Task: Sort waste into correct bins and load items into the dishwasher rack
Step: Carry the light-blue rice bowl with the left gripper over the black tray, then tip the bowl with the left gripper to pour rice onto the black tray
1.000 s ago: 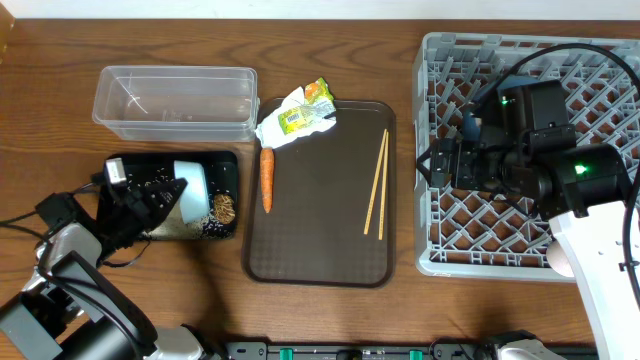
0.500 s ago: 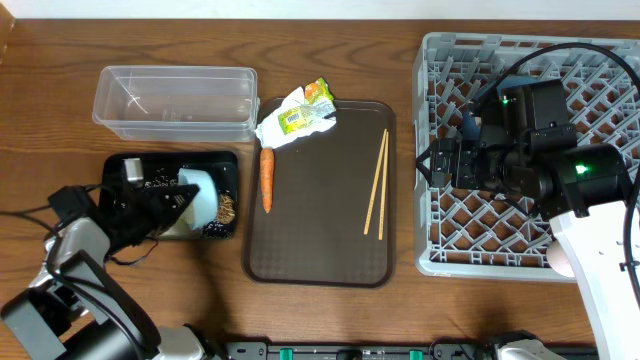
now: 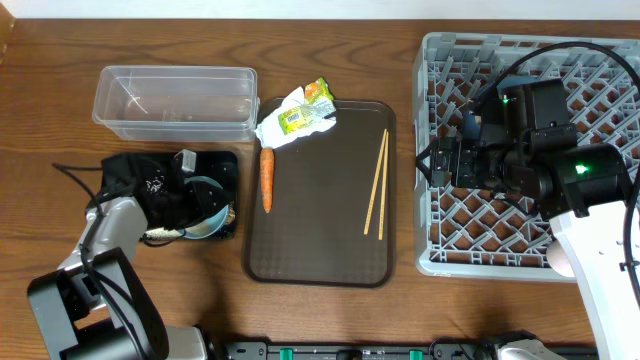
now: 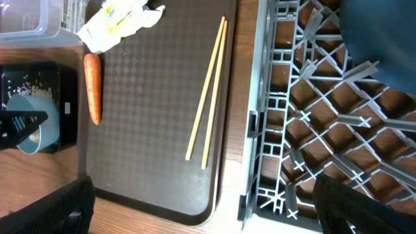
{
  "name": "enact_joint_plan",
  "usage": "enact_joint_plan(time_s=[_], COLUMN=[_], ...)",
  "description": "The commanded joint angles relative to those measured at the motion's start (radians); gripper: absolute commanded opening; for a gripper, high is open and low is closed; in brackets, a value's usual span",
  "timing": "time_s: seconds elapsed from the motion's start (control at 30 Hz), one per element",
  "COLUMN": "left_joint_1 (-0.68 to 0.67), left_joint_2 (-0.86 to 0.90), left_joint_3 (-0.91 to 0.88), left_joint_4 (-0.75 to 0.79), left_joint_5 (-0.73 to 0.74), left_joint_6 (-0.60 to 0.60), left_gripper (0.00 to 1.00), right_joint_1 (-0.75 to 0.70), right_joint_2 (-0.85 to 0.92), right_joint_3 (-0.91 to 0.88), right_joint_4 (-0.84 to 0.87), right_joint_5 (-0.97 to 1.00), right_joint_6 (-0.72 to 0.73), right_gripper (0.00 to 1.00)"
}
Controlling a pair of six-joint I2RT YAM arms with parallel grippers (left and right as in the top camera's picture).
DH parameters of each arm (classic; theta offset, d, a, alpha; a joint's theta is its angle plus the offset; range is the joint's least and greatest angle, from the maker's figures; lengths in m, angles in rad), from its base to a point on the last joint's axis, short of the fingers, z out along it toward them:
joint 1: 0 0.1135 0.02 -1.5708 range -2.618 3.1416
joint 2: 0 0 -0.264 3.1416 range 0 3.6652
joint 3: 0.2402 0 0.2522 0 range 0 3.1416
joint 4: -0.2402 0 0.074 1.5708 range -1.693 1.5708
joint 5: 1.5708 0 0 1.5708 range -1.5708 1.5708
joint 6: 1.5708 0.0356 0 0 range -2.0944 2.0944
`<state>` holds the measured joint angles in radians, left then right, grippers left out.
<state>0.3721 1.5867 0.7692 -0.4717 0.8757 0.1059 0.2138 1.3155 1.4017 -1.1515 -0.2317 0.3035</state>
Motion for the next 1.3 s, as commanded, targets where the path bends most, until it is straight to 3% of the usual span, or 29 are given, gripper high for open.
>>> enact_joint_plan(time_s=[0.0, 0.3, 0.53, 0.63, 0.87, 1.03, 1.27], left_joint_1=[-0.038, -0.211, -0.338, -0.359, -0.361, -0.365, -0.399], left_joint_2=[-0.017, -0.127, -0.149, -0.149, -0.149, -0.149, -0.127], left_joint_3=[0.024, 0.053, 0.053, 0.053, 0.052, 0.052, 0.048], left_joint_4=[-0.006, -0.073, -0.104, -0.107, -0.115, -0.115, -0.117], left_joint_5=[-0.195, -0.598, -0.758, -0.783, -0.782, -0.779, -0.777], left_joint_6=[-0.058, -0.098, -0.120, -0.122, -0.127, -0.127, -0.126], left_gripper=[0.23, 0.24, 0.23, 0.19, 0.19, 0.10, 0.15], right_joint_1=[0.010, 0.010, 0.010, 0.010, 0.010, 0.010, 0.010], right_joint_2=[0.000, 0.000, 0.000, 0.000, 0.000, 0.000, 0.000], right_joint_3=[0.010, 0.010, 0.010, 0.010, 0.010, 0.010, 0.010], right_joint_4=[0.000, 0.000, 0.000, -0.001, 0.000, -0.001, -0.011], right_joint_5=[-0.004, -0.004, -0.004, -0.004, -0.004, -0.004, -0.004], right_joint_6=[-0.012, -0.012, -0.012, -0.012, -0.012, -0.013, -0.013], right_gripper=[0.99, 0.99, 0.99, 0.99, 0.99, 0.99, 0.99])
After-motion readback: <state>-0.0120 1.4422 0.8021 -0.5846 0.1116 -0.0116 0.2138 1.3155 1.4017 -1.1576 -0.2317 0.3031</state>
